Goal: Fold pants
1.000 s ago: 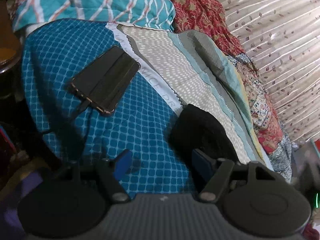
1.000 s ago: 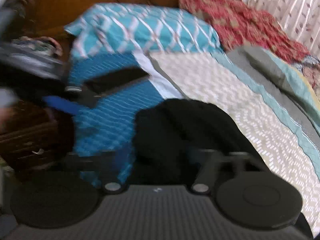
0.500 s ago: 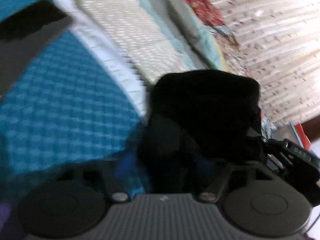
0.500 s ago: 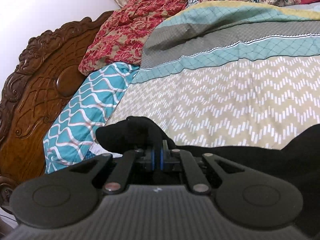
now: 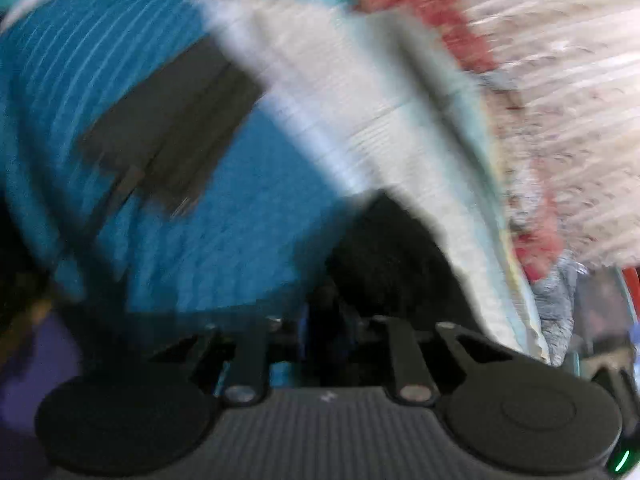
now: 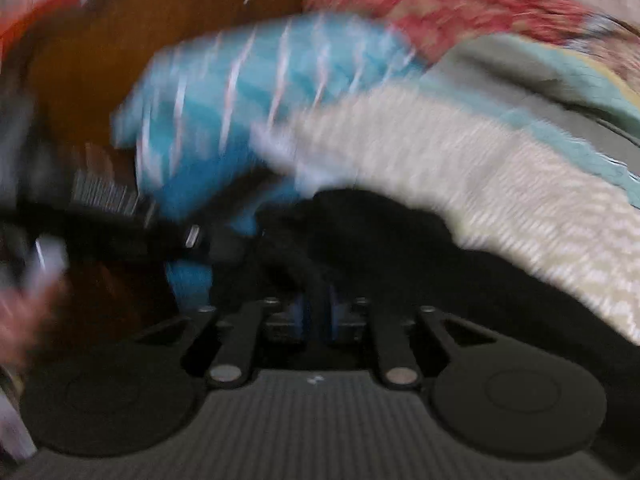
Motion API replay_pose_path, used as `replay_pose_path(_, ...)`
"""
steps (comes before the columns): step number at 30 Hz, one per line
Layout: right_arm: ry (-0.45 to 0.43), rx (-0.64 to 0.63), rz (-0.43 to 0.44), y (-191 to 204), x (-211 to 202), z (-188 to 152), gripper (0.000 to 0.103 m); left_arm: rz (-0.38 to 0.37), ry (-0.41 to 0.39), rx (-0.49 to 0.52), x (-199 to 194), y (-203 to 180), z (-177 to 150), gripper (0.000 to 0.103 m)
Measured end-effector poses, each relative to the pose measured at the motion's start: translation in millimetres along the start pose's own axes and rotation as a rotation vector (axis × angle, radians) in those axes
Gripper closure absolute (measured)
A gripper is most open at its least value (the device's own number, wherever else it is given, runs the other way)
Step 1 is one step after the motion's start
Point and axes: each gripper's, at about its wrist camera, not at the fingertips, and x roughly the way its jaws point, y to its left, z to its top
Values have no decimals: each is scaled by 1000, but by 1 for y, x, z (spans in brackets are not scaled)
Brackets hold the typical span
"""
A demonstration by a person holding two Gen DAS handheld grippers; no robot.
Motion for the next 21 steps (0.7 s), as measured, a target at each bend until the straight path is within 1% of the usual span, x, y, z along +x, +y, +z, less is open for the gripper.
replay_pose_path(1, -39, -41, -33, 6, -1, -8, 73, -23, -11, -30, -4, 8, -4, 82)
replay_pose_path(2, -62, -66, -44, 9, -5, -10, 70, -39, -30, -50, -12, 12, -5, 80)
replay_pose_path(4, -65, -77, -34, 7, -16, -6, 56, -35, -100, -62, -32, 15, -2, 79)
replay_pose_path(5, -82, -66, -22, 4, -25, -3, 44, -28, -133, -53, -39, 12, 2, 79)
replay_pose_path(6, -118, -51, -17, 1, -34, -4, 40, -30, -161, -32, -44, 7, 9, 76)
replay_pose_path(7, -158, -37, -20, 0, -44, -6, 40, -38, -177, -6, -46, -1, 16, 73)
replay_pose_path(8, -183, -21, -23, -3, -53, -7, 40, -46, -181, 26, -45, -12, 24, 72)
replay_pose_path(9, -196, -2, -27, -5, -60, -9, 41, -53, -178, 58, -42, -25, 27, 68)
replay_pose_path(10, -213, 27, -38, -10, -68, -12, 41, -62, -171, 109, -36, -40, 32, 57)
replay_pose_path(11, -226, 55, -50, -14, -75, -17, 42, -63, -161, 158, -28, -53, 36, 49)
replay_pose_path(12, -232, 83, -61, -18, -82, -22, 43, -47, -148, 207, -19, -67, 40, 33)
replay_pose_path(13, -234, 126, -80, -26, -87, -28, 45, -12, -136, 245, -7, -78, 40, 24)
replay_pose_path(14, -228, 173, -97, -34, -89, -34, 55, 36, -117, 279, 8, -87, 39, 24)
replay_pose_path(15, -214, 225, -103, -42, -90, -38, 69, 68, -92, 298, 22, -91, 36, 31)
replay_pose_path(16, -190, 290, -91, -51, -88, -43, 76, 105, -58, 312, 34, -92, 32, 45)
replay_pose_path(17, -171, 341, -67, -57, -85, -45, 85, 128, -42, 319, 40, -89, 26, 47)
replay_pose_path(19, -146, 390, -21, -58, -78, -52, 89, 174, -57, 348, 42, -85, 15, 50)
replay_pose_path(20, -111, 383, 4, -50, -72, -55, 93, 221, -66, 376, 43, -83, 8, 51)
replay_pose_path(21, -65, 372, 25, -44, -61, -57, 93, 249, -67, 383, 43, -80, 6, 50)
